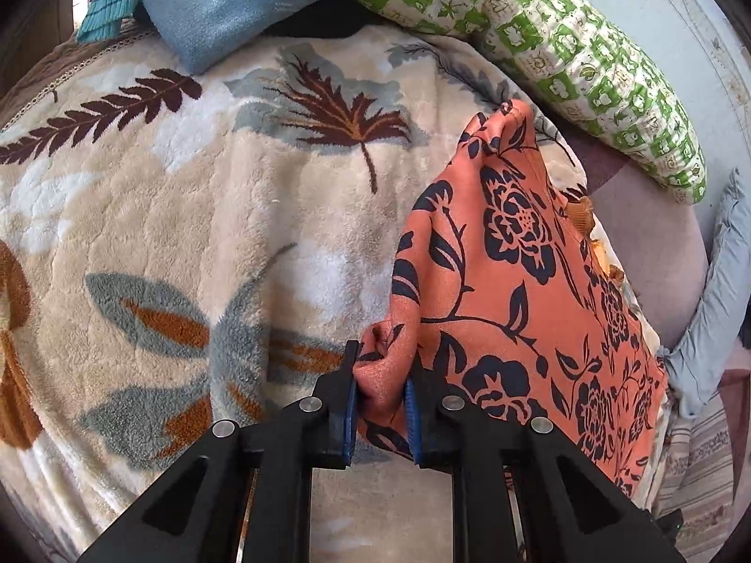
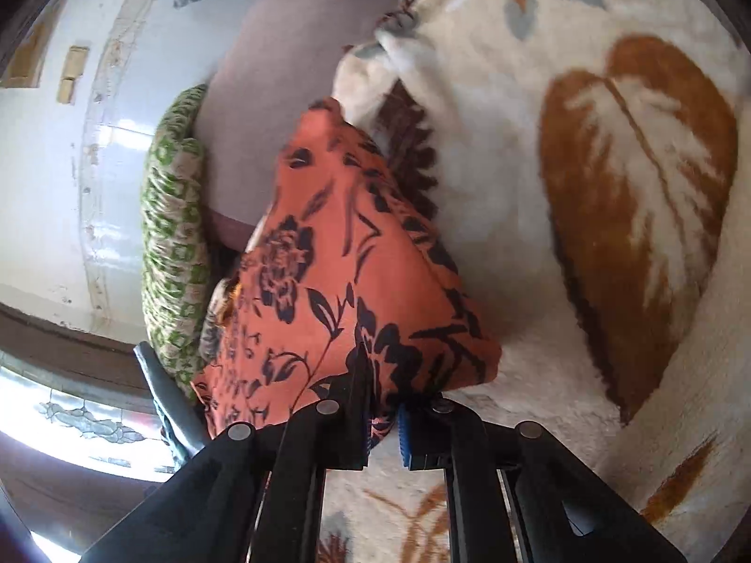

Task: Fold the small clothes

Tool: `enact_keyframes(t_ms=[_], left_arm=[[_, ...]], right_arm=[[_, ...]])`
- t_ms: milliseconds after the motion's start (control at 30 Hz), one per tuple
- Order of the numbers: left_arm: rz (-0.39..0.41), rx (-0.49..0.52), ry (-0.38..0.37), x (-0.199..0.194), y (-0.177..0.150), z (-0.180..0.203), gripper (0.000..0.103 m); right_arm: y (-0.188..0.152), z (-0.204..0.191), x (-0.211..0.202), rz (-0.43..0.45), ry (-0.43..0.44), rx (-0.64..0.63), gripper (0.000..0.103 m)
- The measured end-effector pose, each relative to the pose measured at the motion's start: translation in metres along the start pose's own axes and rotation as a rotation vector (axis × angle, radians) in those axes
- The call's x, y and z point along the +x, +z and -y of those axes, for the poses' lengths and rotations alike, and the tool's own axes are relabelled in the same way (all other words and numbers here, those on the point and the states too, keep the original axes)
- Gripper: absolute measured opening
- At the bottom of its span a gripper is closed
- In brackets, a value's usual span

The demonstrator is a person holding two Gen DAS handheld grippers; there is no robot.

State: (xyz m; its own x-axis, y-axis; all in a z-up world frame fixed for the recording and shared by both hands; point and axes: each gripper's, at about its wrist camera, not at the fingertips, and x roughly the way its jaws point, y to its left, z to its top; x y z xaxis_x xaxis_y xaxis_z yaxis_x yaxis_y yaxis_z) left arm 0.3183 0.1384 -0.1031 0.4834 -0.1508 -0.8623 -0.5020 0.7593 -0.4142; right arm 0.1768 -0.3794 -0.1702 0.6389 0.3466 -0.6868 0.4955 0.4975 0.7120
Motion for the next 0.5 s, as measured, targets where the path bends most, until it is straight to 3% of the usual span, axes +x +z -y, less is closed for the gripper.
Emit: enact_keyframes(t_ms=[33, 67, 167, 333, 500], left_arm=[[0.005, 0.009, 0.005, -0.001, 0.0, 0.002, 0.017], [0.009, 0.016, 0.012, -0.001, 0.0, 0.004, 0.017], [0.018, 0.04, 0.033, -0.004, -0.003, 0.011, 0.018], [0.026, 0.049, 0.024, -0.01, -0.005, 0.011, 0.019], [0.021, 0.047, 0.004, -0.017, -0.006, 0.006, 0.022]], right_arm=[[-0.002, 0.002, -0.002, 0.008, 0.008, 0.012, 0.01], [-0.003, 0.0, -0.004, 0.006, 0.005, 0.015, 0.017], [-0.005, -0.019, -0.015, -0.017, -0.071, -0.019, 0.03], [-0.021, -0.057, -0.036, -0.02, -0.077, -0.138, 0.037], [-0.038, -0.106, -0.028, -0.047, -0.059, -0.266, 0.038]])
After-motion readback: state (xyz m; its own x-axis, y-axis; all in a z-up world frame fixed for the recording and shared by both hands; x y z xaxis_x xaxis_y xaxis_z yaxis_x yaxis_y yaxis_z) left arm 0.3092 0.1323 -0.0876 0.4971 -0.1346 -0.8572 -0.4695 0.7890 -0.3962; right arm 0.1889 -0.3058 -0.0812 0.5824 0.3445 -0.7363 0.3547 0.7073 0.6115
